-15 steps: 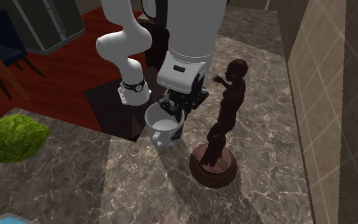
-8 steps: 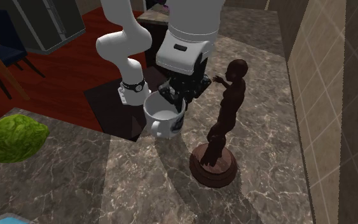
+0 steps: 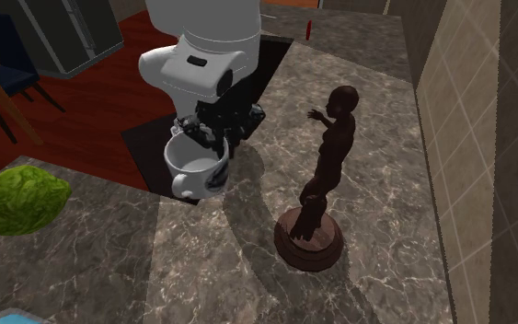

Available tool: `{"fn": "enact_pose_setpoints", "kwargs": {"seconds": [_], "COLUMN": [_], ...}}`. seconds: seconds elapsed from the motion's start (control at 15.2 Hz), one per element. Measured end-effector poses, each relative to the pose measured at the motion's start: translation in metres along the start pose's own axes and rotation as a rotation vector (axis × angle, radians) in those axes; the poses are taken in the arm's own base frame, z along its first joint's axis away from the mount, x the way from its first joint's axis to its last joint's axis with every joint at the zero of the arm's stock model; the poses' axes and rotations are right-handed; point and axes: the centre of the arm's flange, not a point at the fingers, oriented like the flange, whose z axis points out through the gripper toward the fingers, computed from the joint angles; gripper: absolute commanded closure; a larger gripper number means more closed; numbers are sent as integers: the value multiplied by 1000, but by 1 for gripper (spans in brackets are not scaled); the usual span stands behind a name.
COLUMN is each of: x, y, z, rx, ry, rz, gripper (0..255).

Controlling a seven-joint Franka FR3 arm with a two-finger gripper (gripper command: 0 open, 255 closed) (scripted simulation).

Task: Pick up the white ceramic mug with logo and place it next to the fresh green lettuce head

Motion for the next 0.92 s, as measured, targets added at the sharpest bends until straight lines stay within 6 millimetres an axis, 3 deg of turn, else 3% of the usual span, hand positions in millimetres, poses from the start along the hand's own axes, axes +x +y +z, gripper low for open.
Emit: {"fn": "enact_pose_setpoints", "kwargs": {"seconds": [0.13,0.92], "x": [-9,-57], "y": [26,173], "z": [-4,13], "rx": [0,0], "ry": [0,0], "rz": [0,0], "gripper": [255,255]}}
